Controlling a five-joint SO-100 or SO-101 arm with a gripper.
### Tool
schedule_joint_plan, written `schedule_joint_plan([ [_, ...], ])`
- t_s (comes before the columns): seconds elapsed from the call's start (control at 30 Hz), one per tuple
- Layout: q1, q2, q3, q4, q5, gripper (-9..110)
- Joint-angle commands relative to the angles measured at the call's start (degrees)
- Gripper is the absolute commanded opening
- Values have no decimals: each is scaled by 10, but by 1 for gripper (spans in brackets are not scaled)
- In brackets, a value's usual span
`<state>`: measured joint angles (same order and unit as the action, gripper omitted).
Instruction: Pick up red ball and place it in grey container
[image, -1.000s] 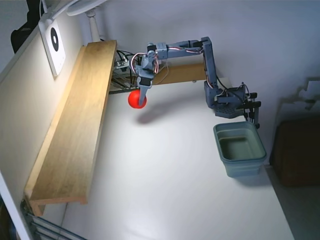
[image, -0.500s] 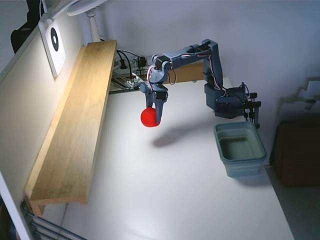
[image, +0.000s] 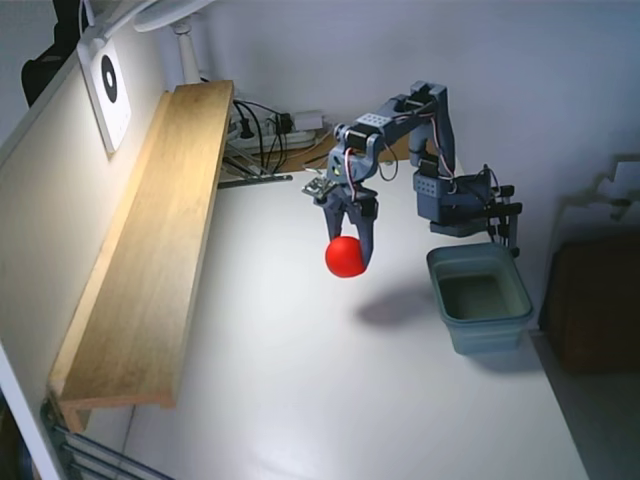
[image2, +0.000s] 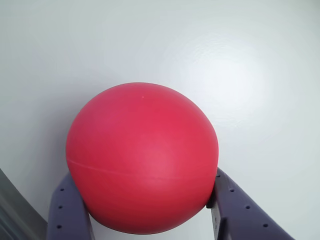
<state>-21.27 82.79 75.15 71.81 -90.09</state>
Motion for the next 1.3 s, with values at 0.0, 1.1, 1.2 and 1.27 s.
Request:
schedule_joint_plan([
  [0.0,-12,22,-22,3,1,23],
  [1.1,-99,-15,-142,86,1,23],
  [1.2,-128,-15,-142,86,1,23],
  [1.27,-146,-15,-142,86,1,23],
])
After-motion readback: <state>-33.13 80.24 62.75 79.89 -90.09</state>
